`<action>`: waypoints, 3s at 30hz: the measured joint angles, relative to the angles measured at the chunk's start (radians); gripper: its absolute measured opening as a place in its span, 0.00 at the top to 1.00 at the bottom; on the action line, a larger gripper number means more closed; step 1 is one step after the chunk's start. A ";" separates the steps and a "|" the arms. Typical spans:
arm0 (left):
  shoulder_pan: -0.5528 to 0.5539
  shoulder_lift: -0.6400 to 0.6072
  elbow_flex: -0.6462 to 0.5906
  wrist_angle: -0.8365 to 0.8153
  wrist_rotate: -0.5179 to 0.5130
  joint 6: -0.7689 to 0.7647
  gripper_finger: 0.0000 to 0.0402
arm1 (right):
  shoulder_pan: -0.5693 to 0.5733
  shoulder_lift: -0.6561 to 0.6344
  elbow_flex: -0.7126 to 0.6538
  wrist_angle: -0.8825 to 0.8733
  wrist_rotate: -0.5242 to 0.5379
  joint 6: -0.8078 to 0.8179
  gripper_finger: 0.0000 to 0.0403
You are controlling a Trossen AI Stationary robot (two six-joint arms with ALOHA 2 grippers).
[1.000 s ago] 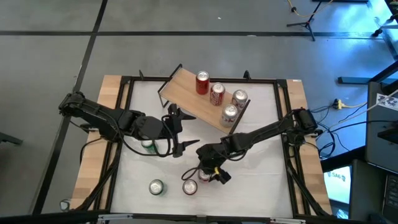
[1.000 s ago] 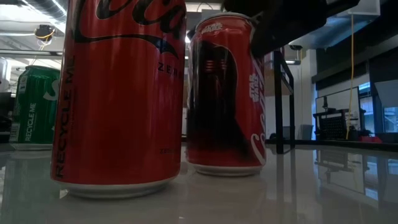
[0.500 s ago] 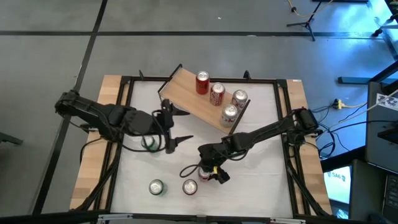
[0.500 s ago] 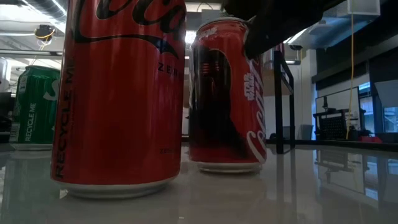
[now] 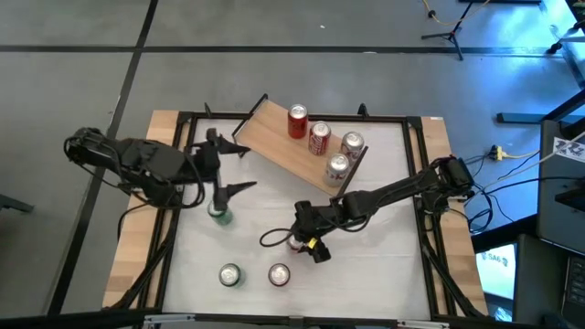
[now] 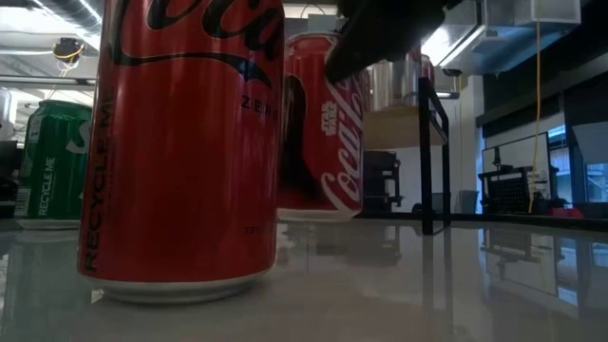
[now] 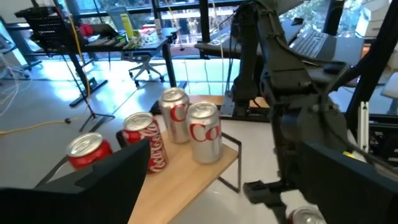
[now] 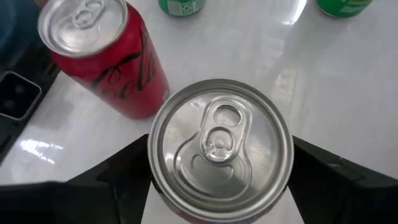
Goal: Place canned beverage on shelf
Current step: Put the red-white soda can on the shelf aligned with the other red-white soda cans
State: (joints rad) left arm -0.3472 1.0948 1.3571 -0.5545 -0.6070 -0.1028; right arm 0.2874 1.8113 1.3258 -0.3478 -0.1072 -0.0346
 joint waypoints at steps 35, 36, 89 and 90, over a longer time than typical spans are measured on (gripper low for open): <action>-0.010 0.058 0.000 -0.508 0.025 -0.342 0.02 | -0.001 -0.003 0.002 0.255 0.508 0.476 0.25; -0.011 0.072 0.000 -0.506 0.038 -0.343 0.02 | -0.002 -0.003 0.003 0.265 0.509 0.476 0.25; -0.049 0.253 0.000 -0.239 -0.007 -0.436 0.03 | -0.047 -0.138 0.003 0.568 0.429 0.340 0.25; -0.049 0.253 0.000 -0.239 -0.007 -0.436 0.03 | -0.047 -0.138 0.003 0.570 0.429 0.340 0.25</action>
State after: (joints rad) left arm -0.3965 1.3476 1.3571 -0.7933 -0.6144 -0.5385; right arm 0.2409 1.6737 1.3285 0.2220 0.3217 0.3050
